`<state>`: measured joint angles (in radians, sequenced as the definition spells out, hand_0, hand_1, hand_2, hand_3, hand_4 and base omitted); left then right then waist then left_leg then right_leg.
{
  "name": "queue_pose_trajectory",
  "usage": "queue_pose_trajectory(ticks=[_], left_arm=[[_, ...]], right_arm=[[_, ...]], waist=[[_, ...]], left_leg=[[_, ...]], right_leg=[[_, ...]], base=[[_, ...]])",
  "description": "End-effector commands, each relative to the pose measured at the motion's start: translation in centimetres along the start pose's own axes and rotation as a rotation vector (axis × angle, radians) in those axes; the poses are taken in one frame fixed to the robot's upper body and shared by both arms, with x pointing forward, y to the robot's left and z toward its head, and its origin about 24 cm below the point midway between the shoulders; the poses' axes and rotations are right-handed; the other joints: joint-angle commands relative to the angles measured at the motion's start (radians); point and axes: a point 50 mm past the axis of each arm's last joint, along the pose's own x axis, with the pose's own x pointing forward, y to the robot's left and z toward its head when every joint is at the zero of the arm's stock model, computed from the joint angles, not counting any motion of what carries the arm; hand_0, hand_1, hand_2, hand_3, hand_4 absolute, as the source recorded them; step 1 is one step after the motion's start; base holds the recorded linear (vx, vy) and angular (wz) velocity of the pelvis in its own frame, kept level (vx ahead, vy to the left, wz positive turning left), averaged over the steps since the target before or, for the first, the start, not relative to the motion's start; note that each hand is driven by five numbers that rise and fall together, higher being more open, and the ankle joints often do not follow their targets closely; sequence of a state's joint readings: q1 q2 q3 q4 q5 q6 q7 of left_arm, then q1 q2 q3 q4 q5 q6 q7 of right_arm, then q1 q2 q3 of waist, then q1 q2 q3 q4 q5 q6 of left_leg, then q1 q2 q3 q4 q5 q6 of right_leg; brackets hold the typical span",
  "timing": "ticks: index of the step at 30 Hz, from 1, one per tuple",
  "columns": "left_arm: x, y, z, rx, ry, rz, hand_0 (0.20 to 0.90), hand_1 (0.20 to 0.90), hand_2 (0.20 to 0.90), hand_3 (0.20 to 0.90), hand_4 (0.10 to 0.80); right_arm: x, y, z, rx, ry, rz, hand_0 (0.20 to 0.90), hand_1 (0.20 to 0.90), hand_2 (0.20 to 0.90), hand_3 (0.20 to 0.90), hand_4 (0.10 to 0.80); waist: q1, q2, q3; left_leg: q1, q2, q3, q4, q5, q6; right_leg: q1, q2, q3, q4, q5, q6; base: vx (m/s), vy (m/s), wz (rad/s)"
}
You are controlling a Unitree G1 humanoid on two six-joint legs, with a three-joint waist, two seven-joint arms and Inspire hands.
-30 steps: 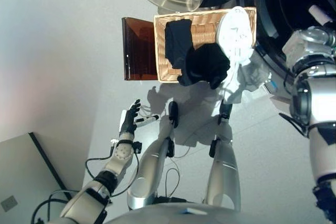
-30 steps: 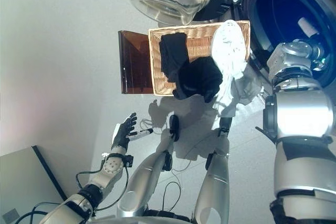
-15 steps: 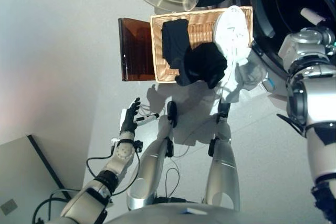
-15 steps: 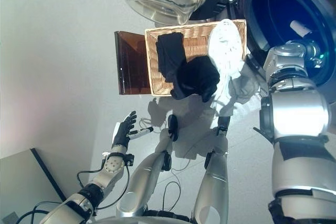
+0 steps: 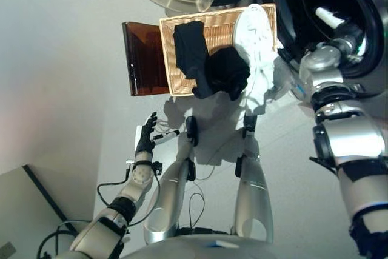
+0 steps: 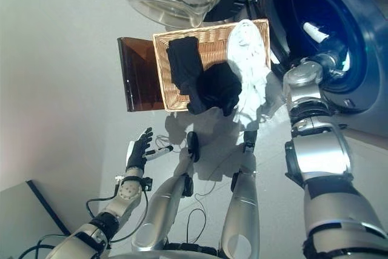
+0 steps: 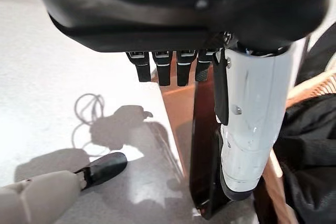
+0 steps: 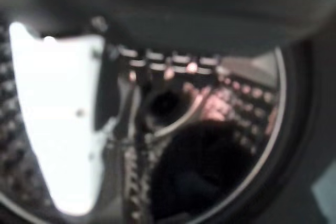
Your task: Pick up the clothes and place them into the washing machine
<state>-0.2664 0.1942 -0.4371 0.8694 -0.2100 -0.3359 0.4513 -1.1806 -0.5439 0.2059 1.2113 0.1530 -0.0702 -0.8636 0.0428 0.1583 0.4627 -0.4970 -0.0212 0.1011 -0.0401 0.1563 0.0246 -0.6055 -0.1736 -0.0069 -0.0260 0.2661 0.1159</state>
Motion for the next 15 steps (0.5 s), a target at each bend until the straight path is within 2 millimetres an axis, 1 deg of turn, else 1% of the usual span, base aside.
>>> queue_pose_trajectory(ticks=[1, 2, 3, 5, 7, 9, 10, 12, 13, 15], left_arm=[[-0.1, 1.5, -0.7, 0.015, -0.007, 0.091, 0.9, 0.9, 0.9, 0.9, 0.8], [-0.1, 1.5, -0.7, 0.015, -0.007, 0.091, 0.9, 0.9, 0.9, 0.9, 0.8], [-0.1, 1.5, -0.7, 0.018, -0.005, 0.095, 0.9, 0.9, 0.9, 0.9, 0.8], [-0.2, 1.4, -0.8, 0.019, -0.003, 0.1, 0.9, 0.9, 0.9, 0.9, 0.8], [-0.2, 1.4, -0.8, 0.019, -0.006, 0.1, 0.9, 0.9, 0.9, 0.9, 0.8], [-0.1, 1.5, -0.8, 0.021, -0.007, 0.106, 0.9, 0.9, 0.9, 0.9, 0.8], [-0.2, 1.5, -0.8, 0.021, -0.007, 0.106, 0.9, 0.9, 0.9, 0.9, 0.8], [-0.2, 1.6, -0.9, 0.019, -0.005, 0.113, 0.9, 0.9, 0.9, 0.9, 0.8], [-0.2, 1.5, -0.8, 0.02, -0.008, 0.115, 0.9, 0.9, 0.9, 0.9, 0.8], [-0.2, 1.6, -0.9, 0.023, -0.007, 0.117, 0.9, 0.9, 0.9, 0.9, 0.8]], right_arm=[[0.3, -0.5, 6.7, 0.103, -0.328, -0.074, 0.9, 0.9, 0.9, 0.9, 0.8], [0.3, -0.5, 6.7, 0.103, -0.328, -0.074, 0.9, 0.9, 0.9, 0.9, 0.8], [-0.6, 0.2, 6.5, 0.089, -0.342, -0.054, 0.9, 0.9, 0.9, 0.9, 0.8], [-1.7, 1.1, 6.1, 0.072, -0.37, -0.02, 0.9, 0.9, 0.9, 0.9, 0.8], [-2.0, 1.5, 5.9, 0.063, -0.373, -0.008, 0.9, 0.9, 0.9, 0.9, 0.8], [-3.2, 2.2, 6.1, 0.052, -0.417, 0.028, 0.9, 0.9, 0.9, 0.9, 0.8], [-3.2, 2.2, 6.0, 0.051, -0.417, 0.028, 0.9, 0.9, 0.9, 0.9, 0.8], [-3.9, 2.6, 6.2, 0.045, -0.452, 0.046, 0.9, 0.9, 0.9, 0.9, 0.8], [-4.5, 3.0, 5.9, 0.028, -0.468, 0.062, 0.9, 0.9, 0.9, 0.9, 0.8], [-4.8, 3.2, 5.7, 0.018, -0.474, 0.074, 0.9, 0.9, 0.9, 0.9, 0.8]], waist=[[0.037, 0.001, -0.039], [0.037, 0.001, -0.039], [0.035, -0.001, -0.036], [0.032, -0.002, -0.034], [0.032, -0.003, -0.034], [0.029, -0.008, -0.032], [0.029, -0.008, -0.033], [0.029, -0.011, -0.032], [0.029, -0.012, -0.031], [0.029, -0.013, -0.031]], left_leg=[[-0.051, 0.03, -0.024, 0.041, -0.029, -0.094], [-0.051, 0.03, -0.024, 0.041, -0.029, -0.094], [-0.053, 0.03, -0.023, 0.044, -0.029, -0.094], [-0.055, 0.03, -0.022, 0.05, -0.031, -0.093], [-0.057, 0.029, -0.021, 0.051, -0.032, -0.092], [-0.06, 0.03, -0.02, 0.055, -0.033, -0.091], [-0.061, 0.03, -0.02, 0.055, -0.033, -0.091], [-0.062, 0.03, -0.021, 0.057, -0.033, -0.091], [-0.064, 0.03, -0.019, 0.057, -0.033, -0.091], [-0.065, 0.03, -0.019, 0.059, -0.033, -0.091]], right_leg=[[-0.003, 0.016, -0.002, 0.153, -0.16, -0.001], [-0.003, 0.016, -0.002, 0.153, -0.16, -0.001], [-0.004, 0.016, -0.002, 0.154, -0.16, -0.002], [-0.005, 0.017, -0.003, 0.155, -0.159, -0.003], [-0.006, 0.017, -0.002, 0.155, -0.159, -0.004], [-0.009, 0.018, -0.001, 0.156, -0.158, -0.004], [-0.01, 0.018, -0.001, 0.156, -0.158, -0.004], [-0.012, 0.017, -0.002, 0.158, -0.157, -0.004], [-0.012, 0.017, -0.002, 0.157, -0.157, -0.005], [-0.013, 0.017, -0.002, 0.157, -0.156, -0.004]], base=[[0.0, 0.0, 0.0], [0.0, 0.0, 0.0], [0.0, 0.0, 0.0], [-0.005, 0.006, -0.02], [0.0, 0.0, 0.0], [0.0, 0.0, 0.0], [0.0, 0.0, 0.0], [0.0, 0.0, 0.0], [0.0, 0.0, 0.0], [0.0, 0.0, 0.0]])
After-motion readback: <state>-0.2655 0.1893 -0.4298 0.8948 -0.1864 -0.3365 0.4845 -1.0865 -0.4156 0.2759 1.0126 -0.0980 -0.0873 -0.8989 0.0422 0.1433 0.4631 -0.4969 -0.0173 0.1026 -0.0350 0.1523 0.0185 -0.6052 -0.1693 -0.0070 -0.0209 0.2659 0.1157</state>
